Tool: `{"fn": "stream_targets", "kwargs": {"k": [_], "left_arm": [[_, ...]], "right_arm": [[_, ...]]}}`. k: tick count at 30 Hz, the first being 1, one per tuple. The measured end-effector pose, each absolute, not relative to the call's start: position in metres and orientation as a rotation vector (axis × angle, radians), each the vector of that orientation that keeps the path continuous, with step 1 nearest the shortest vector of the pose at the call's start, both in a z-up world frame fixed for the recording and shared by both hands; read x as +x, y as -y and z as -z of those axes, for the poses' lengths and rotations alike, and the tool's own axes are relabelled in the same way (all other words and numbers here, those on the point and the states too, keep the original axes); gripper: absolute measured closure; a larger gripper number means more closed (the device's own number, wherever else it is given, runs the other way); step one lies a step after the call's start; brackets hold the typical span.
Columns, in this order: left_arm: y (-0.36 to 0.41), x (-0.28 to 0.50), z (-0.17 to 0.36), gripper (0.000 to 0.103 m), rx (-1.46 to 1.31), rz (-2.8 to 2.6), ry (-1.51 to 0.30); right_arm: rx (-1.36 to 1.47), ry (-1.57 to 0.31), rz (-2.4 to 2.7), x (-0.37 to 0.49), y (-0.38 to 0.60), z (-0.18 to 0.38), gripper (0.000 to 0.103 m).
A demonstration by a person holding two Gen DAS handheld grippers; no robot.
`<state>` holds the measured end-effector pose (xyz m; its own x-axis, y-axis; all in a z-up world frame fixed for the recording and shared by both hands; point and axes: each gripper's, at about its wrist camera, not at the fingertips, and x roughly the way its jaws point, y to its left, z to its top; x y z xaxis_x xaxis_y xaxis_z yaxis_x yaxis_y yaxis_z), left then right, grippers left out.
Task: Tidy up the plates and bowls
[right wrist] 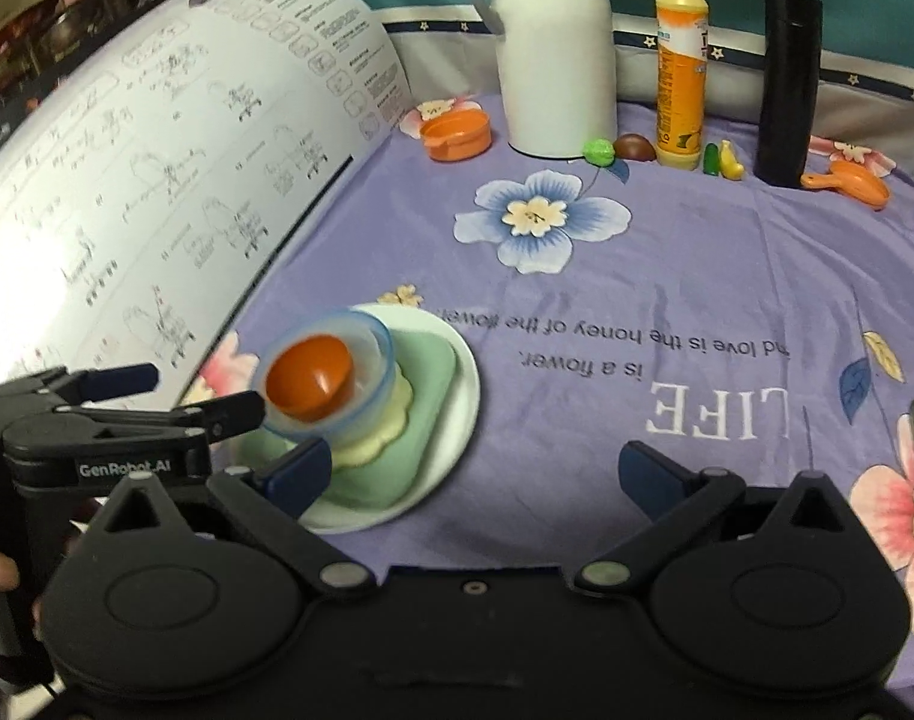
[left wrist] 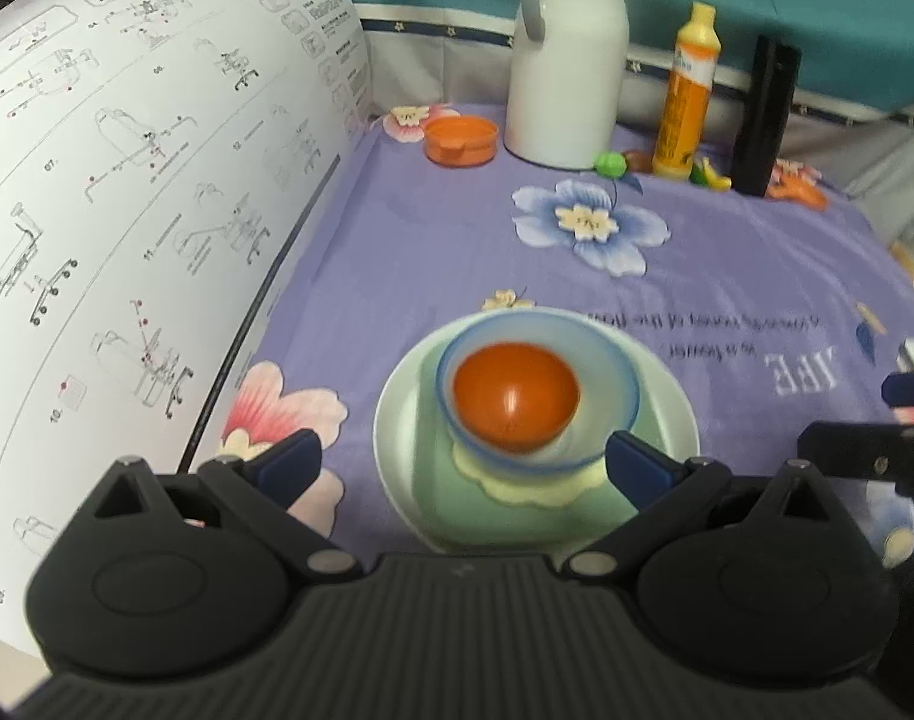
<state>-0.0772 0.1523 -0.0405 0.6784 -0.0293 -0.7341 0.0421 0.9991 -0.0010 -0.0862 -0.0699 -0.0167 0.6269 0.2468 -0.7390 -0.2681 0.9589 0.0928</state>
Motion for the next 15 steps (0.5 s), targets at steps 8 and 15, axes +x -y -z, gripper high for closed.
{"fn": "stream_targets", "kwargs": {"k": [8,15], "left_arm": [[-0.146,-0.082,0.049,0.000,0.064,0.054,-0.844],[-0.147,-0.077,0.051,0.000,0.072,0.039,-0.855]], "right_arm": [[-0.063,-0.885,-0.316,-0.090,0.063,0.028,0.000],[-0.095,-0.897,-0.317,-0.088,0.059,0.032,0.000]]}}
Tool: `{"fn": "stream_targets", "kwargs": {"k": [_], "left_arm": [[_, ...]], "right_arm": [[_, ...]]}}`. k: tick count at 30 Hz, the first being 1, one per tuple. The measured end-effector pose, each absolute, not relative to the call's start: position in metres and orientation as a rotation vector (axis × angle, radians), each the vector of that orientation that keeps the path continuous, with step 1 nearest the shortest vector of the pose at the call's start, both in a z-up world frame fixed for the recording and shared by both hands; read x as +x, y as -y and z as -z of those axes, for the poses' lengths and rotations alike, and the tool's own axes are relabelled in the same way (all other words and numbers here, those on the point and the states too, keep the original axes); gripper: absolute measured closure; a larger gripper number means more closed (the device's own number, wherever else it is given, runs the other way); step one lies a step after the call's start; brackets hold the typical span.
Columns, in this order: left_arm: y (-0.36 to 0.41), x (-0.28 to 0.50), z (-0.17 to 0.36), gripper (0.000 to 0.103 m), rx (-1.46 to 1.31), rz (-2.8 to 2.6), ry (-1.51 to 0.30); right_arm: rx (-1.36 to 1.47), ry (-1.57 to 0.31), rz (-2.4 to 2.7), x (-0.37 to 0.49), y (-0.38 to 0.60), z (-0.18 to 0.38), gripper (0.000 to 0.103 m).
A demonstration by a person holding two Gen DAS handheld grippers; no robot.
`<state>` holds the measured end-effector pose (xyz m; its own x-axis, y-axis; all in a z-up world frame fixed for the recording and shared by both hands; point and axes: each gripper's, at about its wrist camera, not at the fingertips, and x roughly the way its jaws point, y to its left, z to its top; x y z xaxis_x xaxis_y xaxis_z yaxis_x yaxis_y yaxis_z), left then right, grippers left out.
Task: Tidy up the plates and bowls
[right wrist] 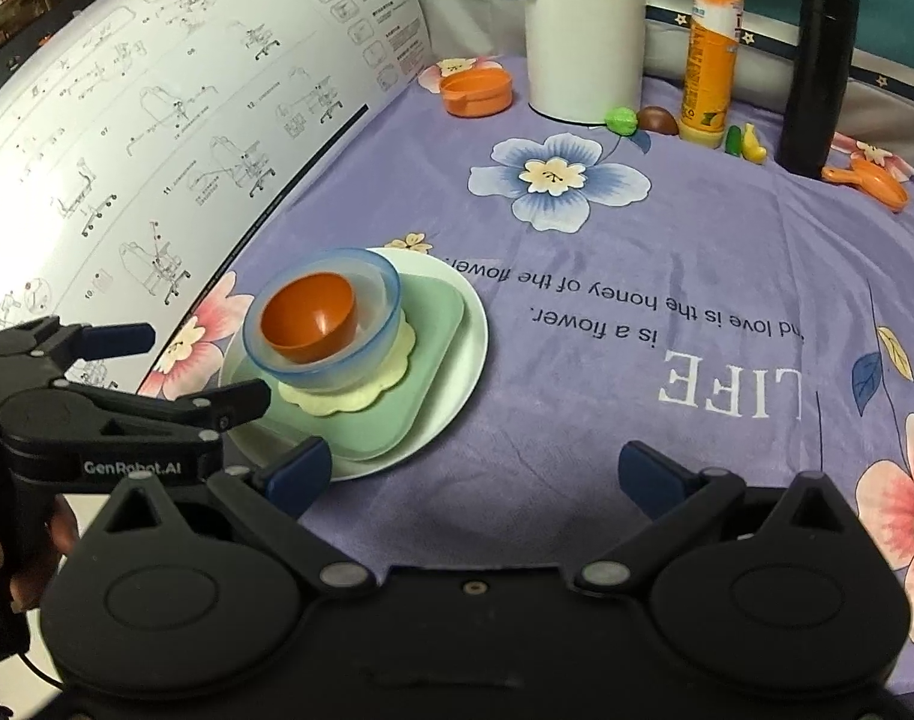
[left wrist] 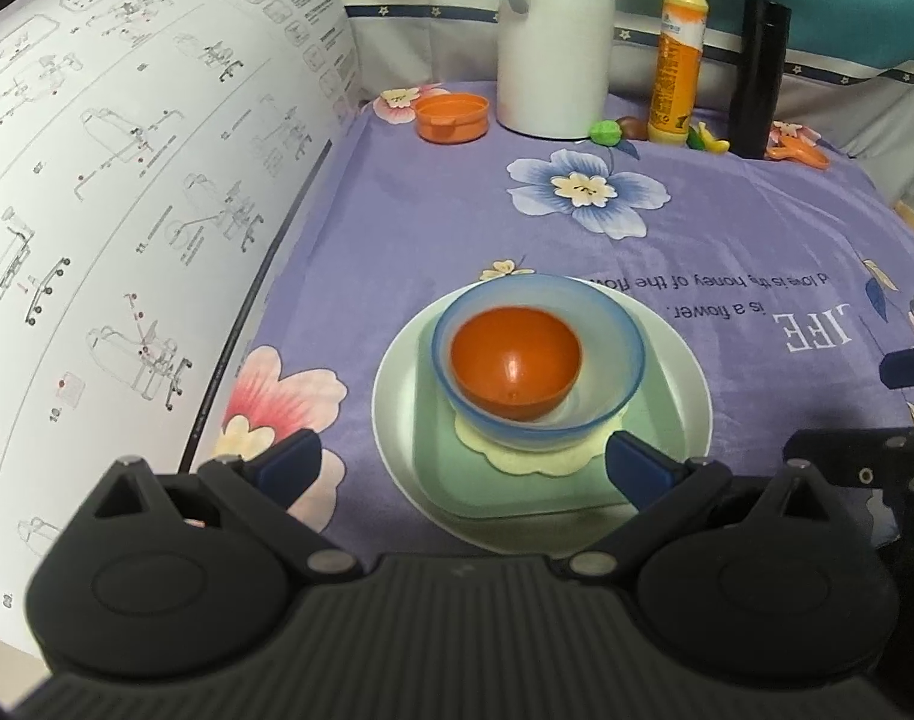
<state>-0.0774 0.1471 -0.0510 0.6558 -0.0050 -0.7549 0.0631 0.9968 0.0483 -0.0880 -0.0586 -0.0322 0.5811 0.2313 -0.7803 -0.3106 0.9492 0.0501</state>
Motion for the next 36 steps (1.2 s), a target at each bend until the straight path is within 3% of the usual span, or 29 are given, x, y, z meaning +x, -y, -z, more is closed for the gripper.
{"fn": "stream_targets", "kwargs": {"k": [36], "left_arm": [[-0.162,-0.068,0.058,0.000,0.033,0.010,-0.904]], "right_arm": [[-0.133,-0.946,-0.316,-0.079,0.055,0.039,0.000]]}}
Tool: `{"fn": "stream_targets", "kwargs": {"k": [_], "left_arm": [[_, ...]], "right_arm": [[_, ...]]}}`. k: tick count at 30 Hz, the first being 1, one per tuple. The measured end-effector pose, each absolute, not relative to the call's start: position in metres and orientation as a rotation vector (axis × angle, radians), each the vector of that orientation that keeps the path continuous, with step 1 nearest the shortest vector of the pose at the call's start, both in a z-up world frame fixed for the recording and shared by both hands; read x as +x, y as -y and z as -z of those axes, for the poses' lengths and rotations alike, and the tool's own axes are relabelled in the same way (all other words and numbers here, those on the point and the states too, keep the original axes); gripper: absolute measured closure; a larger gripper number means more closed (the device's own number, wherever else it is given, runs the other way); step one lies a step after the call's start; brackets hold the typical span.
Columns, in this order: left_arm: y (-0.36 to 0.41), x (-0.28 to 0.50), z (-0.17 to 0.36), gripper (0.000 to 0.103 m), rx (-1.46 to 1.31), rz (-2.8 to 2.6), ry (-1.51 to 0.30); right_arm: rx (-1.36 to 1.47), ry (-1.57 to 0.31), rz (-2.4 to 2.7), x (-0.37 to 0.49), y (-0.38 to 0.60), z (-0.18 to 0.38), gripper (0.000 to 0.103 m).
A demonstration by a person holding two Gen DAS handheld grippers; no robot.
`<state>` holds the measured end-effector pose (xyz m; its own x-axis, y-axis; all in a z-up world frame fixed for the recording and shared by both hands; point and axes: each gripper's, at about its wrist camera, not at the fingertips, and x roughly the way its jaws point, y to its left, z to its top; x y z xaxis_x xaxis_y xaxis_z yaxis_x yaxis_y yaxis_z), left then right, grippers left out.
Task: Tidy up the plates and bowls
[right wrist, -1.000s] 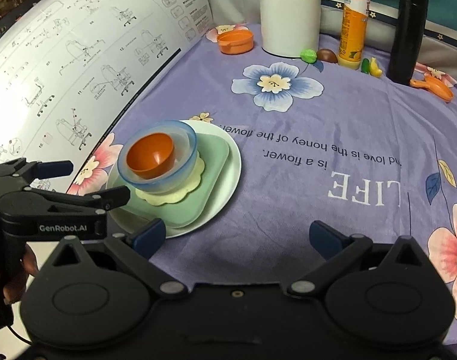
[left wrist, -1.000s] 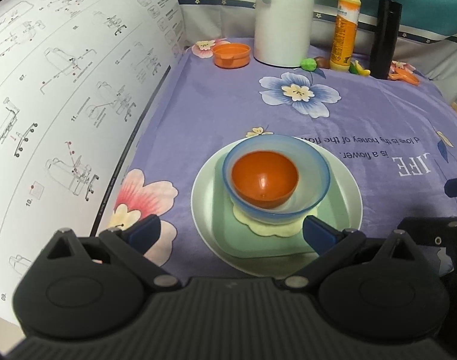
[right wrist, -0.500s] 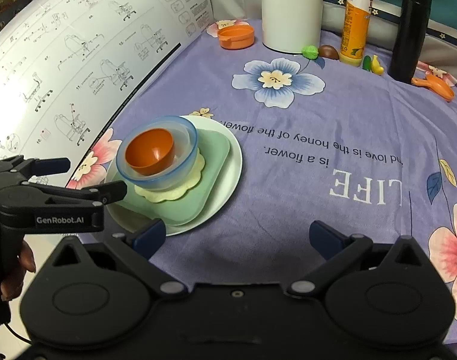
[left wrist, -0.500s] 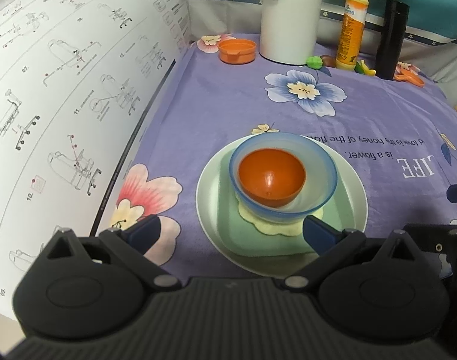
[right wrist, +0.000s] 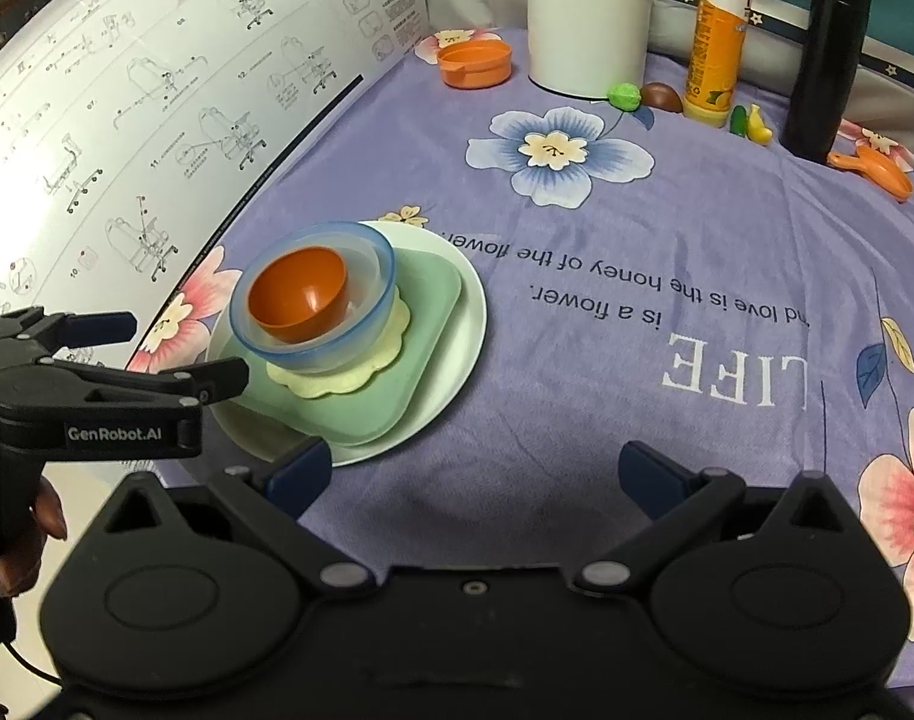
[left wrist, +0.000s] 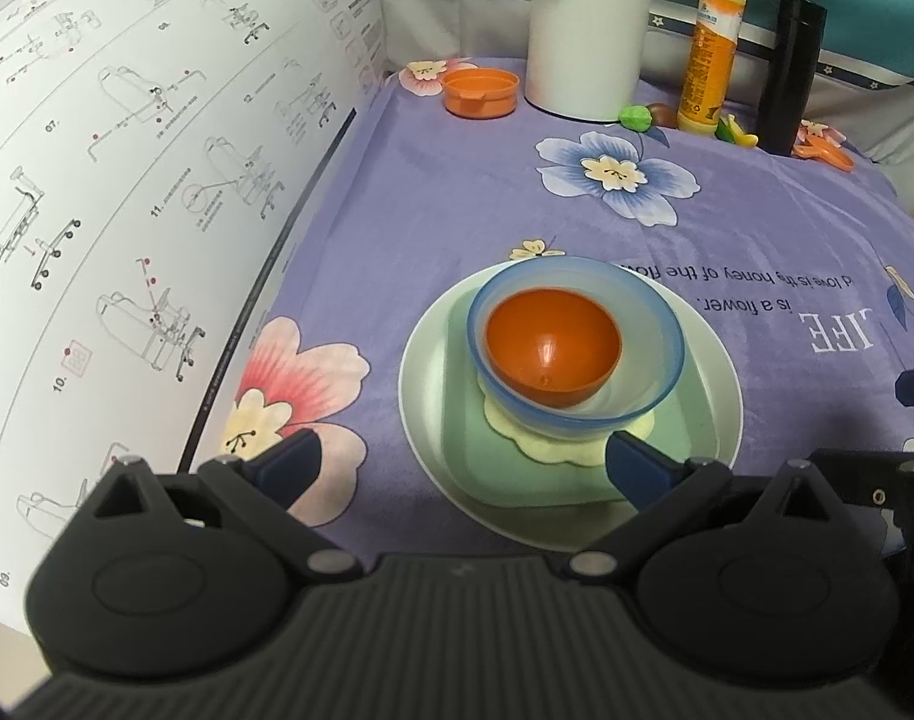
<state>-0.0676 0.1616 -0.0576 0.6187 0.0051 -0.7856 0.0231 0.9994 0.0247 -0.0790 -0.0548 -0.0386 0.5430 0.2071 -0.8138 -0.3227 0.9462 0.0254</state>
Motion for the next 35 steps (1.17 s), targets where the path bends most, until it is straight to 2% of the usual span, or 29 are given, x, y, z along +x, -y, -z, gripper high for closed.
{"fn": "stream_targets", "kwargs": {"k": [35], "left_arm": [[-0.1609,-0.0706,0.0604,0.000,0.085,0.042,-0.927]], "right_arm": [[-0.148,-0.976,-0.319,-0.0762,0.0541,0.0448,0.000]]}}
